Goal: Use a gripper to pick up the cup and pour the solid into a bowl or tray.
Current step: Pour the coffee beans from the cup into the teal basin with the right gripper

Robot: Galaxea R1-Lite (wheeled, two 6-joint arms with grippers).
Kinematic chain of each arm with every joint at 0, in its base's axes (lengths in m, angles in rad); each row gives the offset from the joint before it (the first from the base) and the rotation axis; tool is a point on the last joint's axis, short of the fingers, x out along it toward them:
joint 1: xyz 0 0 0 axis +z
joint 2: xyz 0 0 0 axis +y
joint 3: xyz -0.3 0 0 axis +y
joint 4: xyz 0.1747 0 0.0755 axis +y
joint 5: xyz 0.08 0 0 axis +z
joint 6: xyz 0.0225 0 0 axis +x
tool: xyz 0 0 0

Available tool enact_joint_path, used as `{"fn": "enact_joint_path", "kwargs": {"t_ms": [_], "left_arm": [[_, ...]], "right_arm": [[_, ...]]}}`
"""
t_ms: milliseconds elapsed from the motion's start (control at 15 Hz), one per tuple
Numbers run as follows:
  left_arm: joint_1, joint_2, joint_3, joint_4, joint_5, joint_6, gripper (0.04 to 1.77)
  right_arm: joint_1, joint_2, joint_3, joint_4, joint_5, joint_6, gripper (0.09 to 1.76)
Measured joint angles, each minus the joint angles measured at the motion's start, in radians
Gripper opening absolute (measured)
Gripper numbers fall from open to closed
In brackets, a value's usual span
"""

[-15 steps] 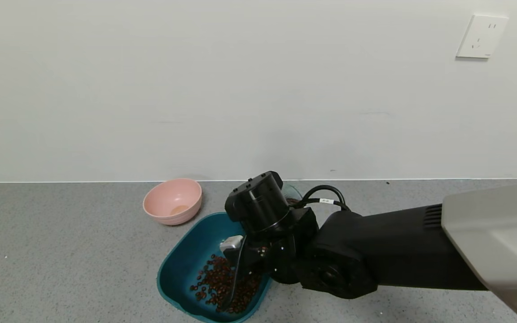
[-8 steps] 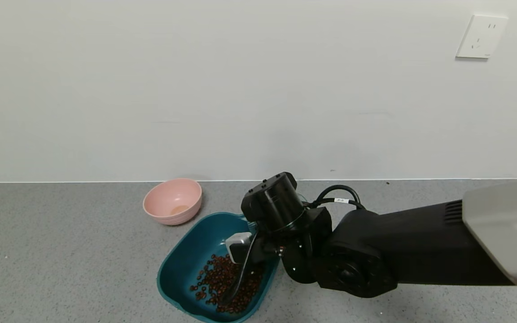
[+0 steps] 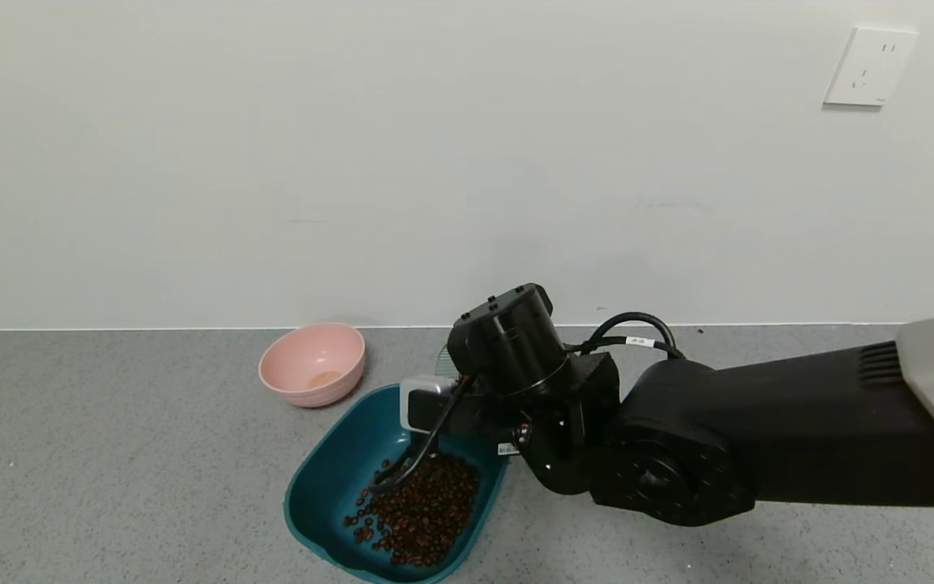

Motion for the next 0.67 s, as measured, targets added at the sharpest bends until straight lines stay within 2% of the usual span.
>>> {"fn": "enact_joint_path", "kwargs": {"t_ms": [200,467,667], "left_arm": [[0.0,0.0,0.0,0.0,0.0,0.0,1.75],[0.0,0.0,0.0,0.0,0.0,0.0,1.75],[0.0,0.0,0.0,0.0,0.0,0.0,1.75]], "right_arm": [[-0.022,-0.012,0.004,0.001,0.005,0.148,1.36],[-0.077,-0.04,0.034,0.005,0.086,0.282,1.36],[-0.11,-0.055,0.041,0.013,0.135,0.481,1.36]]}}
